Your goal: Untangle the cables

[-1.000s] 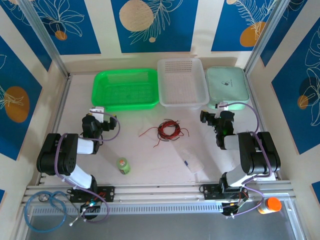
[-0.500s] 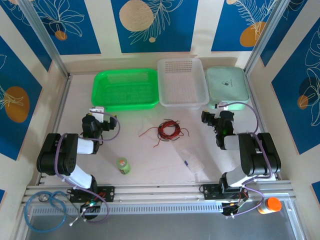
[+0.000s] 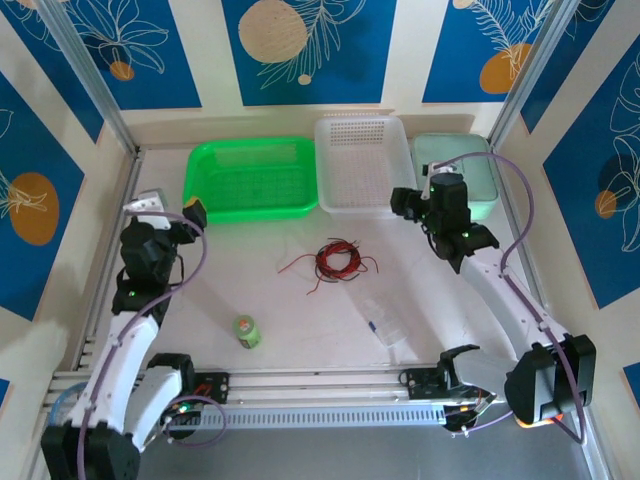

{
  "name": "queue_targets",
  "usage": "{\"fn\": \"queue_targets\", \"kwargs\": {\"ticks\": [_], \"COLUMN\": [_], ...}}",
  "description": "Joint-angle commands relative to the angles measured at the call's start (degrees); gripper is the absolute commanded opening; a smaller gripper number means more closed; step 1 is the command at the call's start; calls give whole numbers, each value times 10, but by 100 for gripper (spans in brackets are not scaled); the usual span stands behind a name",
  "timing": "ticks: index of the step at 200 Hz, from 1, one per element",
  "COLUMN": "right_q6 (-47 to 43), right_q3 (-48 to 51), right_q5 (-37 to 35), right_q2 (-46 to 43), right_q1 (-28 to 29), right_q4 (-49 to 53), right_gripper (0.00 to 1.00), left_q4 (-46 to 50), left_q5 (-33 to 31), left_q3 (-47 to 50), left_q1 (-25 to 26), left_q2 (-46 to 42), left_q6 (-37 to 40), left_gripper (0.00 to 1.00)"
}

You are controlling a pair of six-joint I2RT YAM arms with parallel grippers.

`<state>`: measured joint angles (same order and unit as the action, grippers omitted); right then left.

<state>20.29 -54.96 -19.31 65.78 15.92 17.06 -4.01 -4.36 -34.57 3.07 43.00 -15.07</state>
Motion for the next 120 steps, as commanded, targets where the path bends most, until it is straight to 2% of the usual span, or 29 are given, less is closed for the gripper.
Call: {"fn": "queue_targets", "kwargs": {"ticks": [1,23,41,68,85,120], "right_q6": [96,155,201,239,254,289], "right_q3": [-30,-15,-3,-20,-46,-54], "right_q5": [55,70,72,55,45,26], "right_q2": [-13,-4,36,136,195,264], "right_q1": [41,102,147,188,200,213], "right_q4": [204,216,199,176,179,166], "right_gripper": [67,67,67,67,64,64], "left_q4": [211,292,329,326,301,282], "left_q5": [79,101,113,108,96,74], "left_q3": [-24,-57,-82,-114,-132,-193], "left_q1": [21,44,68,134,186,275], "left_q2": [-44,-64,-38,49,113,249], "left_q6": [-86,-118,-131,-138,-140,-120], "left_gripper": [89,89,89,89,93,95]}}
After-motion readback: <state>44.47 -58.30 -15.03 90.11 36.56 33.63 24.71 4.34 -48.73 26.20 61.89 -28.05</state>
